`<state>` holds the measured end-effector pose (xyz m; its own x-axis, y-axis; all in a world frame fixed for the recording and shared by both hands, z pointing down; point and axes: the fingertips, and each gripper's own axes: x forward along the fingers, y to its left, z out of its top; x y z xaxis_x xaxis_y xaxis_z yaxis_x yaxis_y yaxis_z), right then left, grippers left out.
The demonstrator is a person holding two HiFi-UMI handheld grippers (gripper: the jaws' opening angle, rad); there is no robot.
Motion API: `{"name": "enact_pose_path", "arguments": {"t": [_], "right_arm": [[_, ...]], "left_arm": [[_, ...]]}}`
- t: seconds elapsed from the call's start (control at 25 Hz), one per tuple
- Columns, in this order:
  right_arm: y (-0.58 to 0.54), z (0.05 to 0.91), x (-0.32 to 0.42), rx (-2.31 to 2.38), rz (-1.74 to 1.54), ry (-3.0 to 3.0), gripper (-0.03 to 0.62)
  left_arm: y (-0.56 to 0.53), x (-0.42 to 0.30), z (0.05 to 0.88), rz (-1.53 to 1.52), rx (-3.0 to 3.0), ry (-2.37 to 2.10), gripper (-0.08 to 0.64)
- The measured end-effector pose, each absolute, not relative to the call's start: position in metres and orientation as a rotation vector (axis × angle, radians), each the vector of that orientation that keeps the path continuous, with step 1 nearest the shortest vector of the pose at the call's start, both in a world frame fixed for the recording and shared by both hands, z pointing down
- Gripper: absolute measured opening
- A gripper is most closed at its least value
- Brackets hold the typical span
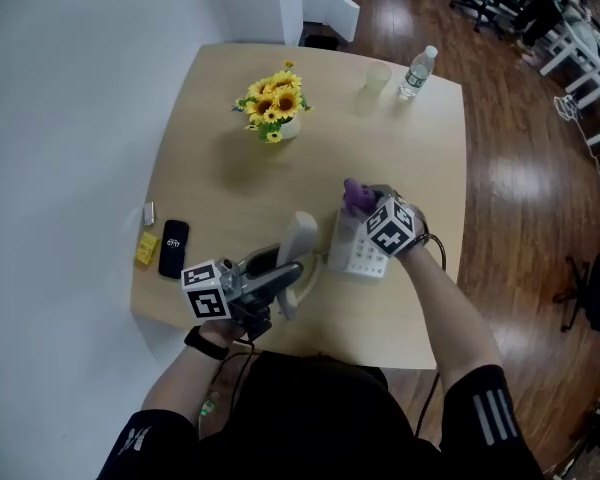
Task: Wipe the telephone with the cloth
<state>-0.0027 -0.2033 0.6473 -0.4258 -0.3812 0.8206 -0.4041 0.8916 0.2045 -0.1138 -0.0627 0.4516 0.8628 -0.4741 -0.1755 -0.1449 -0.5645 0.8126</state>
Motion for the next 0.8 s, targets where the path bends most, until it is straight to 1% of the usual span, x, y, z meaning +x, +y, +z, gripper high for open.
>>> {"name": "enact_pose_path", "arguments": {"t": [0.12,0.24,0.48,0.8], "right_arm": [[-0.202,0.664,-0.016,0.485,-0.101,-1.975,0.137],[-0.176,0.682,-0.028,0.360,-0.152,-1.918,0.137],[-0.133,0.696,-0.028,0.331,-0.110,-1.960,0.135],[-0.054,0.716,-0.031,0.158,-0.175,-1.915,0.135]], "left_arm": [[-0.062,-0.118,0.459,-0.469,2.136,-0.462,0.215],[-0.063,-0.123,0.465,-0.466,2.121,-0.474,0.215],[-0.070,-0.121,0.465,-0.476,2.125,-0.468,0.215],[-0.076,-0.108,0.471,-0.446,2.127,-0.475,0.215]]}}
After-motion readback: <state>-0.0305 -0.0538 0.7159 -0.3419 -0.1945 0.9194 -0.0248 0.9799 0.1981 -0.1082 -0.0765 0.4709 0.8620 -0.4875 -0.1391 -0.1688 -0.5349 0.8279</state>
